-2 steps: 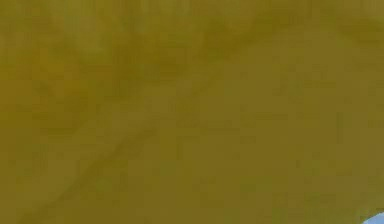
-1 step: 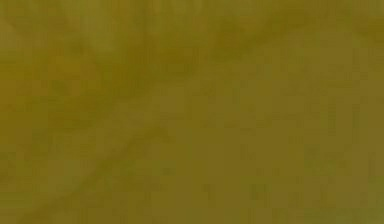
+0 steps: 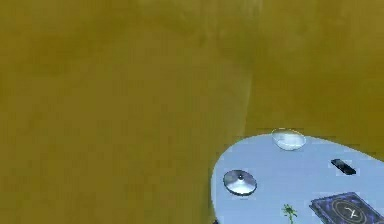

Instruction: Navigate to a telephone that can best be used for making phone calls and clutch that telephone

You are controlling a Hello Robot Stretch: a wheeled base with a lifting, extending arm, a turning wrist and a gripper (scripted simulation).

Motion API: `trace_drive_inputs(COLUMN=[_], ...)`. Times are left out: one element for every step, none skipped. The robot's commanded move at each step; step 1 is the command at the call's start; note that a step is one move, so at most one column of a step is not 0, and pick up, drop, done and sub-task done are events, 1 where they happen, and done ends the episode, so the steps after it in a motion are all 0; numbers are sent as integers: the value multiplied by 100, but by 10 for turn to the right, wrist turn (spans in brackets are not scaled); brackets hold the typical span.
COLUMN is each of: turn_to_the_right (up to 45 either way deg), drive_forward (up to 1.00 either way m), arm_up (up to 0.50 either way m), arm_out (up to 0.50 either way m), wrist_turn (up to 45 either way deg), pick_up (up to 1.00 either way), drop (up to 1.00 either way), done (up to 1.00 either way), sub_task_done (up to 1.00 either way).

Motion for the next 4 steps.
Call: trace_drive_inputs(turn_to_the_right=[450, 450, 90, 0], drive_forward=[0, 0, 0, 60], arm_up=[0, 0, 0, 0], arm_out=[0, 0, 0, 0], wrist_turn=[0, 0, 0, 0], pick_up=[0, 0, 0, 0], drop=[0, 0, 0, 0], done=[0, 0, 0, 0], sub_task_done=[0, 0, 0, 0])
